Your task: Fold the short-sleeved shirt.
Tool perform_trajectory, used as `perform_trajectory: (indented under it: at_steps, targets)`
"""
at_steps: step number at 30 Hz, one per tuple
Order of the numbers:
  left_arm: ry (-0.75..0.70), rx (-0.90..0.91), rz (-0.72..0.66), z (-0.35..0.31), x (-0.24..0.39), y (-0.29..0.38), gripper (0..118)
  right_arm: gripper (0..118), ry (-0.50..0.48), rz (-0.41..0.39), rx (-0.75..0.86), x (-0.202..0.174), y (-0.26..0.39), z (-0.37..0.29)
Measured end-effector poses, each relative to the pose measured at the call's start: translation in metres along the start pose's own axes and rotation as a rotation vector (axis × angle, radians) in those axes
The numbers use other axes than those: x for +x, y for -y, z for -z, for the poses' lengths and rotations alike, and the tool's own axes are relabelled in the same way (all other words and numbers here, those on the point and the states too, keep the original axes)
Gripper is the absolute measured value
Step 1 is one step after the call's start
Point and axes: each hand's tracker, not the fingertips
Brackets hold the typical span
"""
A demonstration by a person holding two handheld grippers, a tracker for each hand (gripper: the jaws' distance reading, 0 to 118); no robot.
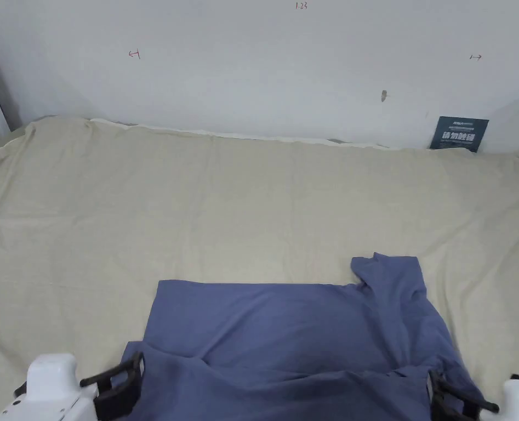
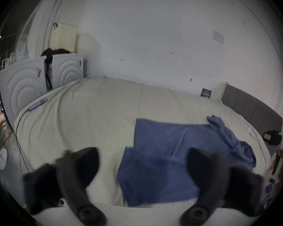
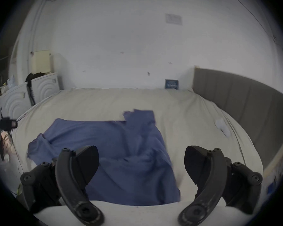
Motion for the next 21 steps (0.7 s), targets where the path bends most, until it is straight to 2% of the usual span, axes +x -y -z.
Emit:
perform_trajectory:
  at_steps: [1,2,3,5,6,7,9,13,14,15,16,17,18,19,21]
  targets:
    - [-0.026,0.039,-0.008,-0.001,0.006,-0.005,11,71,-0.010,-0.015,-0.005,-0.006,-0.005,0.006]
    - [-0.022,0.045,-0.010,0.009,0.012,-0.014,0,38,-0.009,-0.021,-0.005,-0.015,-0.009,0.015]
    - [-0.016,0.023,-0.006,0.023,0.016,-0.022,0,4,-0.037,-0.029,-0.008,-0.022,-0.013,0.024]
    - [0.060,0.005,0.015,0.044,0.018,-0.035,0,0,-0.072,-0.033,-0.021,-0.031,-0.017,0.040]
    - [0.060,-0.010,0.039,0.059,0.022,-0.042,0,0,-0.078,-0.028,-0.013,-0.035,-0.019,0.045]
    - [0.057,-0.037,0.065,0.075,0.025,-0.048,0,0,-0.131,-0.010,-0.020,-0.038,-0.021,0.050]
    - [0.061,-0.079,0.061,0.113,0.025,-0.060,0,0,-0.135,0.002,-0.021,-0.043,-0.022,0.057]
    - [0.086,-0.273,-0.064,0.202,0.002,-0.078,0,0,-0.159,0.022,-0.037,-0.044,-0.016,0.066]
    - [0.042,-0.280,-0.059,0.221,0.000,-0.079,4,0,-0.162,0.026,-0.038,-0.043,-0.014,0.066]
    - [0.058,-0.340,-0.011,0.242,-0.003,-0.081,29,0,-0.166,0.033,-0.044,-0.041,-0.010,0.067]
    - [0.060,-0.431,0.030,0.260,-0.004,-0.082,90,0,-0.165,0.043,-0.051,-0.040,-0.007,0.067]
    - [0.005,-0.525,0.059,0.281,-0.003,-0.078,118,0,-0.159,0.059,-0.059,-0.038,-0.003,0.067]
    - [0.018,-0.481,0.071,0.288,-0.004,-0.076,115,0,-0.157,0.068,-0.064,-0.037,-0.001,0.067]
    - [-0.045,-0.489,0.114,0.293,-0.007,-0.074,113,0,-0.153,0.074,-0.068,-0.035,0.001,0.067]
    - [-0.073,-0.487,0.117,0.301,-0.011,-0.070,113,0,-0.146,0.082,-0.084,-0.030,0.005,0.067]
